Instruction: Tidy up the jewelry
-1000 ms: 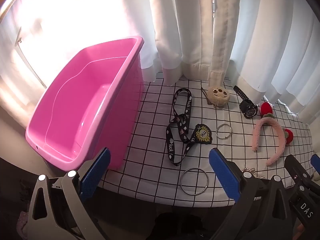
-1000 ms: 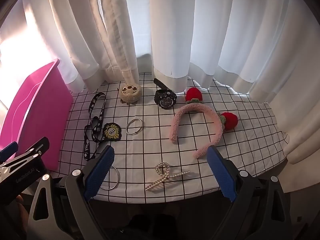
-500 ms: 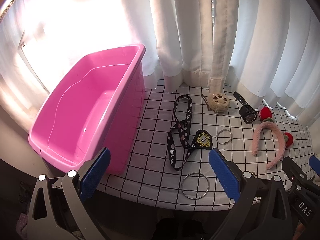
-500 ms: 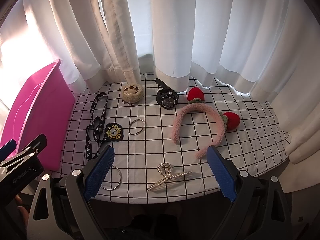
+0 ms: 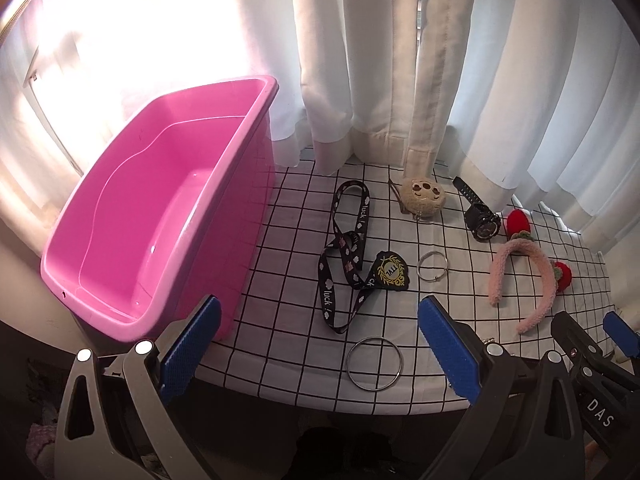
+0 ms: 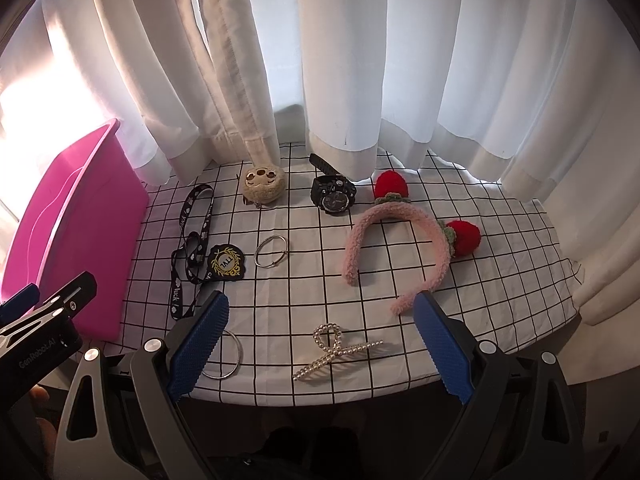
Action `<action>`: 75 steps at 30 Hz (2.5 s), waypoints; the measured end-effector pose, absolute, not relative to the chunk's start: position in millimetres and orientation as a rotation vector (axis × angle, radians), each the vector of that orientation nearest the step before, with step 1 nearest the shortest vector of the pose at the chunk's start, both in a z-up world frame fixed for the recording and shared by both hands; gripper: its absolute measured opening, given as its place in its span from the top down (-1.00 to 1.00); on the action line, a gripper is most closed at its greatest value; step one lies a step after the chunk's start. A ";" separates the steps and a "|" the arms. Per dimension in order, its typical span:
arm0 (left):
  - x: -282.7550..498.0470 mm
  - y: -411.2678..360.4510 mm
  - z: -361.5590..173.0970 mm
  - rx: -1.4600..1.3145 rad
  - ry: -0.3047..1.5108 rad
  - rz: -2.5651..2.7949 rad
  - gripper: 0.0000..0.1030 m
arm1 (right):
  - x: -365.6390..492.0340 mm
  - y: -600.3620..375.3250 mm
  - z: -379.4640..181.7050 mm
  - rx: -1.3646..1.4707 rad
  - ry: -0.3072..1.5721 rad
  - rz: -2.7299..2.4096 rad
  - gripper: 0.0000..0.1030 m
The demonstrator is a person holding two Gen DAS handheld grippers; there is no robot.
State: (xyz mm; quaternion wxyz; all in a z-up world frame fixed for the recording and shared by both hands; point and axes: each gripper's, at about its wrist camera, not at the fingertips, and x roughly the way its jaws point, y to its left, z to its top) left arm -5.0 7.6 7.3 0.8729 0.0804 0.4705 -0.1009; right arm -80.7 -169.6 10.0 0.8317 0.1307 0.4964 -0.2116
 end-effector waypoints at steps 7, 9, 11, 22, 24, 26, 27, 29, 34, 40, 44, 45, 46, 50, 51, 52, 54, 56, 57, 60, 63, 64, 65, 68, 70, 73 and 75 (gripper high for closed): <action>-3.2 3.1 -2.2 0.192 1.005 -0.208 -0.88 | -84.0 -176.4 4.4 0.293 1.067 -0.451 -0.73; -0.9 2.5 -9.3 0.204 1.026 -0.211 -0.88 | -85.8 -179.7 2.1 0.299 1.072 -0.454 -0.73; -0.1 2.2 -15.4 0.212 1.038 -0.208 -0.88 | -87.5 -183.6 -1.2 0.307 1.077 -0.458 -0.73; -4.4 -7.1 -62.7 0.246 1.114 -0.234 -0.88 | -104.9 -194.6 -40.7 0.314 1.158 -0.442 -0.73; -6.1 -9.3 -74.0 0.253 1.133 -0.243 -0.88 | -108.7 -197.2 -53.0 0.334 1.185 -0.439 -0.73; -7.3 -11.1 -84.9 0.257 1.149 -0.243 -0.88 | -112.8 -202.7 -67.9 0.366 1.210 -0.436 -0.73; -7.8 -11.5 -90.0 0.258 1.155 -0.241 -0.88 | -114.1 -204.9 -75.7 0.381 1.221 -0.433 -0.73; -8.1 -11.8 -100.6 0.258 1.165 -0.239 -0.88 | -114.8 -208.1 -90.6 0.400 1.241 -0.428 -0.73; -5.5 -10.7 -127.4 0.250 1.201 -0.225 -0.88 | -109.1 -208.8 -120.8 0.378 1.291 -0.434 -0.73; -4.0 -12.3 -154.8 0.251 1.236 -0.216 -0.88 | -95.7 -206.7 -143.7 0.311 1.326 -0.421 -0.73; -3.5 -16.2 -165.6 0.266 1.244 -0.212 -0.88 | -82.9 -202.7 -151.5 0.198 1.338 -0.409 -0.73; -3.5 -16.7 -167.2 0.267 1.244 -0.212 -0.88 | -80.3 -203.3 -154.1 0.183 1.342 -0.410 -0.73; -3.5 -17.5 -168.4 0.266 1.245 -0.213 -0.88 | -78.1 -204.5 -157.3 0.176 1.351 -0.407 -0.73; -2.8 -19.4 -172.8 0.261 1.248 -0.209 -0.88 | -71.4 -210.1 -169.8 0.197 1.391 -0.354 -0.73; -2.6 -19.4 -174.0 0.255 1.249 -0.209 -0.88 | -70.4 -211.0 -170.6 0.195 1.392 -0.347 -0.73; -2.3 -19.4 -174.7 0.249 1.250 -0.208 -0.88 | -68.2 -211.6 -171.4 0.187 1.393 -0.345 -0.73; -2.1 -19.4 -176.4 0.235 1.256 -0.206 -0.88 | -65.8 -213.8 -173.7 0.169 1.399 -0.342 -0.73; -2.5 -19.8 -178.5 0.222 1.265 -0.207 -0.88 | -64.4 -216.6 -177.0 0.166 1.404 -0.329 -0.73; -2.4 -20.3 -179.7 0.218 1.267 -0.206 -0.88 | -63.9 -217.1 -178.3 0.165 1.407 -0.322 -0.73; -1.6 -23.3 -183.4 0.211 1.273 -0.213 -0.88 | -61.5 -220.2 -182.5 0.161 1.411 -0.304 -0.73; -6.3 -29.8 -185.2 0.221 1.271 -0.225 -0.88 | -58.5 -222.4 -187.3 0.161 1.407 -0.292 -0.73; -8.9 -31.3 -184.7 0.221 1.270 -0.232 -0.88 | -59.2 -224.4 -189.2 0.171 1.408 -0.288 -0.73; -10.3 -33.1 -184.2 0.218 1.267 -0.239 -0.88 | -60.8 -226.6 -191.8 0.182 1.411 -0.284 -0.73; -16.8 -38.5 -181.4 0.213 1.249 -0.255 -0.88 | -65.7 -233.5 -198.1 0.218 1.407 -0.273 -0.73; -18.6 -44.4 -183.5 0.233 1.248 -0.260 -0.88 | -71.3 -236.9 -200.2 0.226 1.401 -0.266 -0.73; -16.4 -46.8 -192.0 0.242 1.274 -0.259 -0.88 | -72.8 -237.7 -202.4 0.218 1.397 -0.264 -0.73; -13.4 -42.9 -195.1 0.206 1.278 -0.258 -0.90 | -74.1 -237.2 -203.7 0.216 1.395 -0.263 -0.73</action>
